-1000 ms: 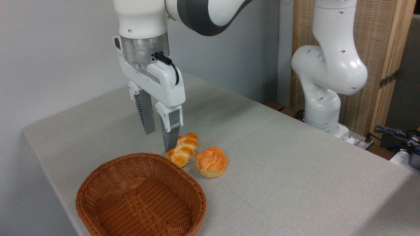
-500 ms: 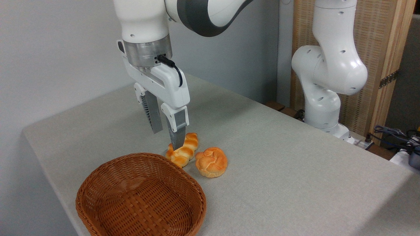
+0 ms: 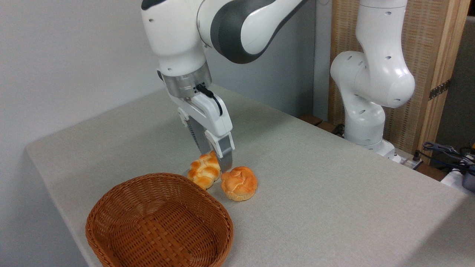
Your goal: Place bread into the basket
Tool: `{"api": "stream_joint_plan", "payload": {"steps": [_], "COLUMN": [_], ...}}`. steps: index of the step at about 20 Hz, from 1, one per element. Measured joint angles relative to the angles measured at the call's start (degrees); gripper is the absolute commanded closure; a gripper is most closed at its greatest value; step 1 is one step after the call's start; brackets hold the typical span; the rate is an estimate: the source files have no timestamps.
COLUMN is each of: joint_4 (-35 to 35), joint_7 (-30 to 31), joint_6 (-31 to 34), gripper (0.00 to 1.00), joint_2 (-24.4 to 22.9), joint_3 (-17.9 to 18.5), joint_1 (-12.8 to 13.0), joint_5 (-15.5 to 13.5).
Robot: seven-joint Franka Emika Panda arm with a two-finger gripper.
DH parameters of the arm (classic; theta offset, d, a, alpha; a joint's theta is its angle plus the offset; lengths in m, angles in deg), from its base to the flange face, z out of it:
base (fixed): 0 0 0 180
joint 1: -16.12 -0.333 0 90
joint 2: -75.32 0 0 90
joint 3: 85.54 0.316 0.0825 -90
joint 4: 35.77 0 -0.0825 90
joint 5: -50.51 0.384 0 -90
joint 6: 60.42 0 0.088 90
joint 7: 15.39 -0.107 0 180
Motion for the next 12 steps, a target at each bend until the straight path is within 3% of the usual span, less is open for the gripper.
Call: {"api": "stream_joint_plan", "payload": {"steps": [2,4,12], "joint_4": [1.8,3.4,5.3], "joint_7": [-1.9,-3.1,-3.9], "joint_6": [0.0,-0.1,-0.6], "gripper": [0.0,0.0,0.0], "joint_2": [0.0,0.0,0.9], "joint_3": [0.1,0.2,0.3], "joint_1": [0.0,0.0,0.0], "joint_5": [4.3,6.6,7.3]}}
